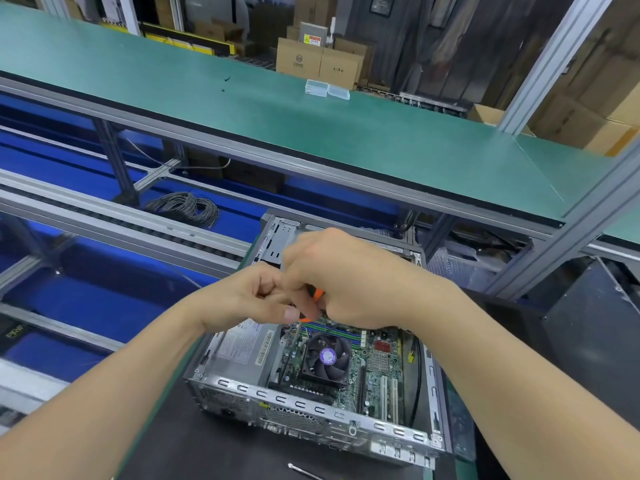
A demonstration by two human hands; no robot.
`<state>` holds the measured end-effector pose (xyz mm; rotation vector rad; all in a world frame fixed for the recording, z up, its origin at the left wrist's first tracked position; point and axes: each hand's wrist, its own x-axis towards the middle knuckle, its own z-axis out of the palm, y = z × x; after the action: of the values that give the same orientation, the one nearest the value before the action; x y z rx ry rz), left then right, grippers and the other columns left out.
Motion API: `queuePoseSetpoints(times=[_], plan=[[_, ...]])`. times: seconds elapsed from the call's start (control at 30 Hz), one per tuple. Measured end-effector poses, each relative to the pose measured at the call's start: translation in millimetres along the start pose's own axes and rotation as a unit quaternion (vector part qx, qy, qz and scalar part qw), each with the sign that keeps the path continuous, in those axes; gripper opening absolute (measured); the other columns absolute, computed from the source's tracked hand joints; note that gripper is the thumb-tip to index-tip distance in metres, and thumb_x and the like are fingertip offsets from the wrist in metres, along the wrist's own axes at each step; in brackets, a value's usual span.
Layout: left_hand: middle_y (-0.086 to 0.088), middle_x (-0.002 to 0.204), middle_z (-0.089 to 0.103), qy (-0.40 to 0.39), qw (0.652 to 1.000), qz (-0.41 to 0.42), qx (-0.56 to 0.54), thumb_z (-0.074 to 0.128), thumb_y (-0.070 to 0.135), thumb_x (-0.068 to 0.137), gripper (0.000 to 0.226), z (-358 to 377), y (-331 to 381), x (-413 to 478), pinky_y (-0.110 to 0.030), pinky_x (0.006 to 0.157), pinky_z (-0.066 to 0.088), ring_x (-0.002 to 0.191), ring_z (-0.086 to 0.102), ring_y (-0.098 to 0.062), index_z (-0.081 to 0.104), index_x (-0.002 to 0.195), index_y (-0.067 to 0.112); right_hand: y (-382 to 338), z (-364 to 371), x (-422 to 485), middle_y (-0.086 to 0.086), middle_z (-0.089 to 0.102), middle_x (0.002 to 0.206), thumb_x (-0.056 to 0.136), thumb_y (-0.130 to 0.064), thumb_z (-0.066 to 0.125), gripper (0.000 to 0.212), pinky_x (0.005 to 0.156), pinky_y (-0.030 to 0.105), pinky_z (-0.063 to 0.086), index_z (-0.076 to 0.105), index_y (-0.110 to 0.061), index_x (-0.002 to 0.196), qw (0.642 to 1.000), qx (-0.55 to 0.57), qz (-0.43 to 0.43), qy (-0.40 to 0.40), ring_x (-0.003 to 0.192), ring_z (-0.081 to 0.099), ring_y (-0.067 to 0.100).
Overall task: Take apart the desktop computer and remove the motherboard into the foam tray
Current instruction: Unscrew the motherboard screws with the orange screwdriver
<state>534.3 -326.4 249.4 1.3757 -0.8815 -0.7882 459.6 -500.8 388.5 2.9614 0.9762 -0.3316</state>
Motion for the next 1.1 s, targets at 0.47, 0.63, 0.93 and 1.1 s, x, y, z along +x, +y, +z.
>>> queuePoseSetpoints(times=[0.47,0.63,0.93,1.1], plan=[[-0.027,0.071,0.044,0.163,0.981,-0.016,0.1,0.087,0.025,0.067,0.042,22,-15,9,-0.031,0.06,0.039,0.065,0.039,-0.028,0.058,0.089,0.003,-18,14,5,-0.001,0.036,0.06,0.095,-0.082,0.027,0.07,0.05,0.032,0.018,0.043,-0.02,0.066,0.957,-0.109,0.196,0.184,0.049,0.031,0.021],[-0.012,0.061,0.028,0.166,0.983,0.039,0.063,0.09,0.013,0.073,0.02,27,-19,9,-0.037,0.055,0.027,0.058,0.027,-0.028,0.071,0.077,0.02,-10,15,11,-0.001,0.034,0.067,0.104,-0.051,0.047,0.037,0.052,0.033,0.022,0.041,-0.021,0.084,0.976,-0.072,0.158,0.129,0.068,0.043,0.031],[0.002,0.059,0.018,0.082,0.996,0.026,-0.002,0.083,0.041,0.084,0.04,15,-18,4,-0.037,0.06,0.019,0.056,0.015,-0.024,0.049,0.064,0.034,14,9,-4,-0.009,0.047,0.098,0.094,-0.018,0.072,0.014,0.074,0.025,0.045,0.063,-0.022,0.103,0.997,0.056,0.011,0.056,0.088,0.051,0.008],[-0.026,0.064,0.028,0.045,0.999,-0.011,0.009,0.079,0.038,0.086,0.052,8,-7,5,-0.034,0.058,0.02,0.058,0.02,-0.034,0.043,0.061,0.009,25,22,3,-0.016,0.046,0.09,0.093,-0.011,0.068,0.02,0.079,0.026,0.047,0.069,-0.017,0.112,0.995,0.054,0.008,0.079,0.077,0.045,0.002]])
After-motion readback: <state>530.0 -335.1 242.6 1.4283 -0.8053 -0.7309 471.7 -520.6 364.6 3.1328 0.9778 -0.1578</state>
